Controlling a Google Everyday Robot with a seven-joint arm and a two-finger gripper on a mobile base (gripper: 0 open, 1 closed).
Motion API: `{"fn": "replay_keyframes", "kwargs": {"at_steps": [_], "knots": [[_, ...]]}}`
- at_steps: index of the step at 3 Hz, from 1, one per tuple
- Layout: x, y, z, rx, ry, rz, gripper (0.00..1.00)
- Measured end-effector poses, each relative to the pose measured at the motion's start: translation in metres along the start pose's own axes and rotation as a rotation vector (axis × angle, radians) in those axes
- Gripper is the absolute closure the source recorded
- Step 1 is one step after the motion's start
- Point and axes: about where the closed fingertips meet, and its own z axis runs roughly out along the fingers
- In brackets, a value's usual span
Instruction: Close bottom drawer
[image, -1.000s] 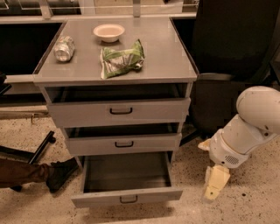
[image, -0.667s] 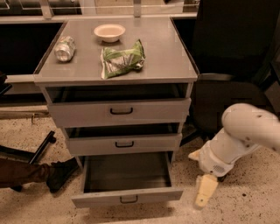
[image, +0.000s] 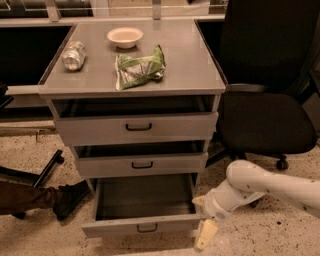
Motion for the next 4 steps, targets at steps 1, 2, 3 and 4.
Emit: {"fn": "replay_keyframes", "kwargs": {"at_steps": [1, 2, 3, 4], "knots": [[0.016, 0.010, 0.038, -0.071, -0.022, 0.037, 0.00], [0.016, 0.010, 0.039, -0.071, -0.022, 0.037, 0.00], [0.029, 0.000, 0.068, -0.108, -0.055, 0.027, 0.00], [0.049, -0.047, 0.115, -0.121, -0.108, -0.017, 0.00]]}}
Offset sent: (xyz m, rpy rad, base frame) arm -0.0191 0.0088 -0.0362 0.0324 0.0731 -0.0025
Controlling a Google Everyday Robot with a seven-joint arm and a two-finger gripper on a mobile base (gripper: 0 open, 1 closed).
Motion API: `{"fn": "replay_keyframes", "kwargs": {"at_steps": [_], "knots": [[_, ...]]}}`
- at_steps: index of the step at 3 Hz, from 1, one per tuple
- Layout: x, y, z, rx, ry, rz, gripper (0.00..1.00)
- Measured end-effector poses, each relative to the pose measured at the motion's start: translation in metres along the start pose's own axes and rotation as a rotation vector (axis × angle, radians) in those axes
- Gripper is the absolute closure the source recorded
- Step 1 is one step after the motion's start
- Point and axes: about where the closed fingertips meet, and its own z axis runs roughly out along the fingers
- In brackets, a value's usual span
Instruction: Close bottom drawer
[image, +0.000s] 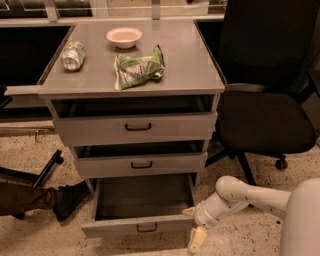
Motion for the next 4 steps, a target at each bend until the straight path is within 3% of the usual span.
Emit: {"fn": "replay_keyframes", "kwargs": {"at_steps": [1, 2, 4], "knots": [[0.022, -0.038, 0.047, -0.042, -0.062, -0.031, 0.00], [0.054, -0.038, 0.104, -0.118, -0.129, -0.026, 0.00], [0.065, -0.033, 0.127, -0.141, -0.142, -0.005, 0.00]]}}
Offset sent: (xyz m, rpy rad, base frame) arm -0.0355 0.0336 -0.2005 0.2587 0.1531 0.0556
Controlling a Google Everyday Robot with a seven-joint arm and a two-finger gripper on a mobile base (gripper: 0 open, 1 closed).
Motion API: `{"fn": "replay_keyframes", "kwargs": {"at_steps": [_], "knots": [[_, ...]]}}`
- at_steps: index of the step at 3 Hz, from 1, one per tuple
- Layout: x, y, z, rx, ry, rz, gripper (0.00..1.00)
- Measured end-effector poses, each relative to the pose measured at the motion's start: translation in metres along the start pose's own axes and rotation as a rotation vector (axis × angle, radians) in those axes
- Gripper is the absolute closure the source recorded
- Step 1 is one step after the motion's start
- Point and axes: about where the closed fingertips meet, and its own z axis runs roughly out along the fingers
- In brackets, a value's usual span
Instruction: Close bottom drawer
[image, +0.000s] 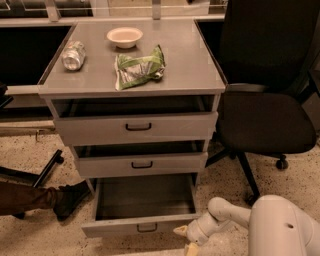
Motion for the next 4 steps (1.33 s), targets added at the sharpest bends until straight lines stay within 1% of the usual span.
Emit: {"fn": "replay_keyframes", "kwargs": {"at_steps": [1, 2, 3, 4], "knots": [[0.004, -0.018, 0.014, -0.022, 0.008, 0.005, 0.00], [0.004, -0.046, 0.028, -0.043, 0.033, 0.007, 0.00], [-0.002, -0.067, 0.032, -0.042, 0.048, -0.001, 0.00], [-0.023, -0.082, 0.012, 0.035, 0.060, -0.058, 0.00]]}}
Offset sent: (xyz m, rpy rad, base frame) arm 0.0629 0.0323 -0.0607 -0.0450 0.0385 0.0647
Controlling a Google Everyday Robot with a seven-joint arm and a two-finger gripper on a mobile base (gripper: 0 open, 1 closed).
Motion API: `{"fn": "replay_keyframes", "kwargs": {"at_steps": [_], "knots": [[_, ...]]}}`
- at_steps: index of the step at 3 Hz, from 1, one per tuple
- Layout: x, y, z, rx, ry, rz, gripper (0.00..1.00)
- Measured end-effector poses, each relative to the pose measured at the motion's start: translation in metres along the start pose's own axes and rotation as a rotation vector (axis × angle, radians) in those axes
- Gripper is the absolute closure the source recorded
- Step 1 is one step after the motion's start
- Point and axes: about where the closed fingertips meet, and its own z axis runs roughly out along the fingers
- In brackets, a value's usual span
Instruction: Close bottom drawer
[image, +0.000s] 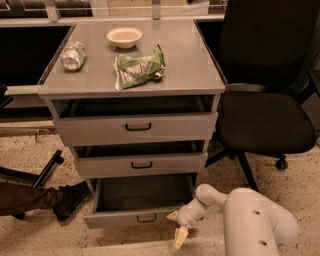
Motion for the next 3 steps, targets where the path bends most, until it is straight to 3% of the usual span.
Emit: {"fn": "replay_keyframes", "kwargs": {"at_steps": [1, 3], "knots": [[-0.028, 0.010, -0.023, 0.060, 0.016, -0.068, 0.00], [-0.026, -0.001, -0.020, 0.070, -0.017, -0.070, 0.00]]}}
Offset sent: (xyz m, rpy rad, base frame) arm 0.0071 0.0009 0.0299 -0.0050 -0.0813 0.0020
